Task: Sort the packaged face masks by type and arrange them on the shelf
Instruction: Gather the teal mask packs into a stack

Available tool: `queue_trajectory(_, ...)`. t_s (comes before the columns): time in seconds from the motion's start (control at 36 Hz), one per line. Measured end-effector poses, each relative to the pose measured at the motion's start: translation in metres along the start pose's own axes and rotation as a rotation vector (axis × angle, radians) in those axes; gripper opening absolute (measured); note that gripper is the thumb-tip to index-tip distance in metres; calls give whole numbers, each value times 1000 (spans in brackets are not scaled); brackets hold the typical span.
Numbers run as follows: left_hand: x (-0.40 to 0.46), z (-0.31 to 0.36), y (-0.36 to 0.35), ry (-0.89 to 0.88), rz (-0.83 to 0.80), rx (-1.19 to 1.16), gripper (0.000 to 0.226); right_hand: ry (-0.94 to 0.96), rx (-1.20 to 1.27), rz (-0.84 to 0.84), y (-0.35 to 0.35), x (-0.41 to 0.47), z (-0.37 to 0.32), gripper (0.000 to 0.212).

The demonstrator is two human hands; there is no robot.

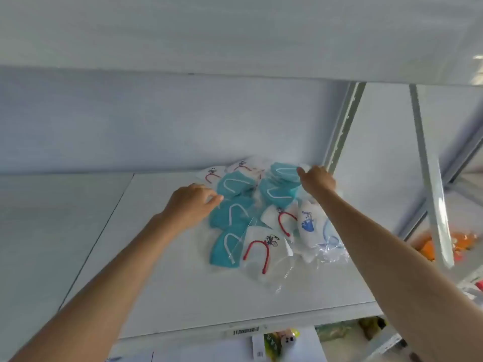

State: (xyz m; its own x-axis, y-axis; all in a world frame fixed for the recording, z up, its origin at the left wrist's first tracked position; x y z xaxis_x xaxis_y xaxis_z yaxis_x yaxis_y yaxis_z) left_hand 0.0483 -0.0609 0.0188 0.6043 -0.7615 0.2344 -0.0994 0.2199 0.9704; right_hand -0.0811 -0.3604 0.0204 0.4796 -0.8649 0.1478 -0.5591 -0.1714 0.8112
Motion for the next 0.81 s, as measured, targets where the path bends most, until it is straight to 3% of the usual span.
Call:
queue_trajectory(0.17,14,4,-1,2,39,28,42,-157,99,-225,-30,18,11,70)
queue_trajectory(0.28,24,1,1,-4,63,35,41,-197,174,-252,-34,22,15,50)
queue_trajectory(0.44,39,-8,-10,11,31,-2,42,-137,289,-122,-18,31,19,35)
queue_trajectory(0.67,45,-17,-28,34,-12,-15,48,2,364,71,-9,17,21,45)
queue_trajectory(0.81,46,-15,-24,106,12,-139,53,-59,638,97,-2,5,21,34)
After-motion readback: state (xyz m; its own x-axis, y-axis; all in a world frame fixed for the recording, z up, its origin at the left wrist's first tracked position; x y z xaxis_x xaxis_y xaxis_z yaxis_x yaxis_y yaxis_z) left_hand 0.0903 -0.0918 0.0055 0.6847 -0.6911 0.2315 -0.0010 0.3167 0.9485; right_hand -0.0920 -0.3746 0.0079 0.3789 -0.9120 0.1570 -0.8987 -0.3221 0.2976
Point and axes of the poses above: each hand's wrist, its own x-axis towards the middle knuckle, its own y-axis out of the back of the hand, z = x × y, the point moved 8 cm from there along x, towards the middle knuckle, and after that the axes turned 8 degrees about x, right-handed, at the moved point
